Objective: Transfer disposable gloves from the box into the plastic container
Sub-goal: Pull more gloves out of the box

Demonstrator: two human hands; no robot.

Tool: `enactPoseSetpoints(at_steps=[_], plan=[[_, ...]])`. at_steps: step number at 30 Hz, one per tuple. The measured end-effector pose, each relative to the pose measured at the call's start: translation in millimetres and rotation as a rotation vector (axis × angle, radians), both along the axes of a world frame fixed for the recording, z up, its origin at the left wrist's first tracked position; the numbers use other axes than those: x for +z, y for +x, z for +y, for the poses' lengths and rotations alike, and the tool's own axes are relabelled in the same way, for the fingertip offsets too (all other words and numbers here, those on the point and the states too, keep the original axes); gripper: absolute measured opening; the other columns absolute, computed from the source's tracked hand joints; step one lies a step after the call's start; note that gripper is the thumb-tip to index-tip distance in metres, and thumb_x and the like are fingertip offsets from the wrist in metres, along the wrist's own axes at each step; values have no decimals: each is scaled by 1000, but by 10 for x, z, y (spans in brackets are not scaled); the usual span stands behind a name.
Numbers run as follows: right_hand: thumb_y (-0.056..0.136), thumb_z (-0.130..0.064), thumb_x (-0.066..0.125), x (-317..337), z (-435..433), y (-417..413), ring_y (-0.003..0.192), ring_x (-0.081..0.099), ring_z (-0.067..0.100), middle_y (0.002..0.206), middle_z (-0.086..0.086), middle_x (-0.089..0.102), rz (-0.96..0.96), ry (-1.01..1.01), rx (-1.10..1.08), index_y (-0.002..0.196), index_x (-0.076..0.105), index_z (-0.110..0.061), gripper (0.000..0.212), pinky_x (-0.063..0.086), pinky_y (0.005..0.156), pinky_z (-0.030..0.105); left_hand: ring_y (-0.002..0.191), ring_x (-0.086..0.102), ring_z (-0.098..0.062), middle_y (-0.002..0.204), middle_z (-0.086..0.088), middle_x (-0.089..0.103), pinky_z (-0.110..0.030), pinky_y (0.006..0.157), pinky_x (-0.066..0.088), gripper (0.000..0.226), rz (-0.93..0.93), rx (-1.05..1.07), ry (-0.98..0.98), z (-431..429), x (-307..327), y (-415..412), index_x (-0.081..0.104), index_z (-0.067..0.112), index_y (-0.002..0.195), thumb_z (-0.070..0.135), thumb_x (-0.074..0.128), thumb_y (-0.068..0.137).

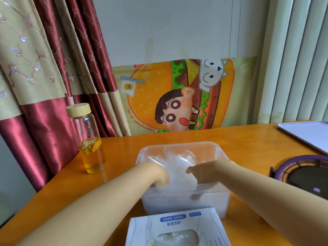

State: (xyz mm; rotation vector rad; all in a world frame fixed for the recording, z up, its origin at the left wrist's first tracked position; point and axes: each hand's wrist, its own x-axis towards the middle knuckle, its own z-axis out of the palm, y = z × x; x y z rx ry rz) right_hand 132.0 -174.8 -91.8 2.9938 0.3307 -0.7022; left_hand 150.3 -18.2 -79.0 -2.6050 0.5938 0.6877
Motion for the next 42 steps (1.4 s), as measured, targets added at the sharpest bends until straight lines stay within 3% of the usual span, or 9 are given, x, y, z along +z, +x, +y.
enactPoseSetpoints(at_steps=[5, 12, 18, 23, 26, 30, 35, 39, 42], plan=[[88, -56, 54, -9, 28, -4, 138, 31, 28, 153, 8, 30, 36, -112, 13, 151, 17, -11, 85, 28, 111, 38, 97, 47, -23, 112, -6, 49, -29, 84, 41, 35, 5, 128, -27, -45, -110, 79, 53, 13, 128, 21, 35, 99], [85, -63, 50, 18, 55, -4, 137, 33, 30, 150, 7, 34, 87, -204, 24, 148, 28, -11, 85, 27, 110, 41, 134, 36, -34, 151, -16, 32, -39, 103, 36, 45, -90, 70, 98, -19, 60, -88, 37, 8, 145, 18, 36, 101], [81, -66, 55, 34, 59, -10, 138, 31, 28, 151, 5, 33, 72, -221, 10, 148, 29, -13, 89, 26, 113, 42, 120, 53, -19, 136, 5, 56, -36, 102, 45, 60, -66, -50, -198, 312, 518, -257, 57, 21, 132, 59, 57, 86], [76, -61, 65, 181, 75, -115, 139, 31, 24, 150, 0, 35, -35, -135, 11, 147, 33, -17, 90, 26, 114, 40, 105, 57, -7, 121, 12, 61, -25, 87, 48, 33, -150, -13, -515, 583, 633, -391, 66, 26, 114, 48, 58, 90], [84, -50, 64, 364, 60, -240, 132, 40, 21, 143, -1, 46, -176, -70, 61, 138, 48, -19, 64, 30, 110, 32, 100, 55, -3, 115, 14, 60, -20, 83, 44, 24, -211, 17, -712, 746, 636, -468, 67, 27, 109, 42, 58, 92], [88, -37, 64, 591, 13, -481, 110, 59, 17, 123, -2, 64, -417, 33, 77, 121, 64, -19, 38, 47, 95, 31, 111, 53, -5, 116, 12, 60, -26, 94, 45, 15, -326, 115, -913, 1001, 557, -624, 66, 30, 103, 37, 58, 93], [88, -30, 64, 652, 174, -918, 74, 58, -2, 90, -18, 67, -691, 324, 197, 98, 71, -29, 12, 51, 74, 22, 94, 57, -3, 103, 10, 63, -6, 70, 40, 9, -509, 151, -1211, 1113, 355, -1045, 65, 24, 100, 24, 59, 94], [93, -25, 58, 299, 393, -1233, 77, 53, -1, 104, -12, 67, -352, 219, 364, 109, 70, -31, 21, 41, 69, 11, 93, 58, 0, 104, 18, 62, -5, 70, 40, 13, -268, 115, -1055, 1037, 77, -1350, 64, 31, 104, 32, 63, 91], [95, -26, 55, -4, 441, -1259, 94, 59, 17, 111, -3, 62, -240, 112, 372, 119, 65, -27, 26, 49, 78, 24, 120, 46, -5, 131, 15, 48, -20, 97, 40, 45, -116, 38, -744, 939, -161, -1423, 54, 34, 131, 44, 63, 88]])
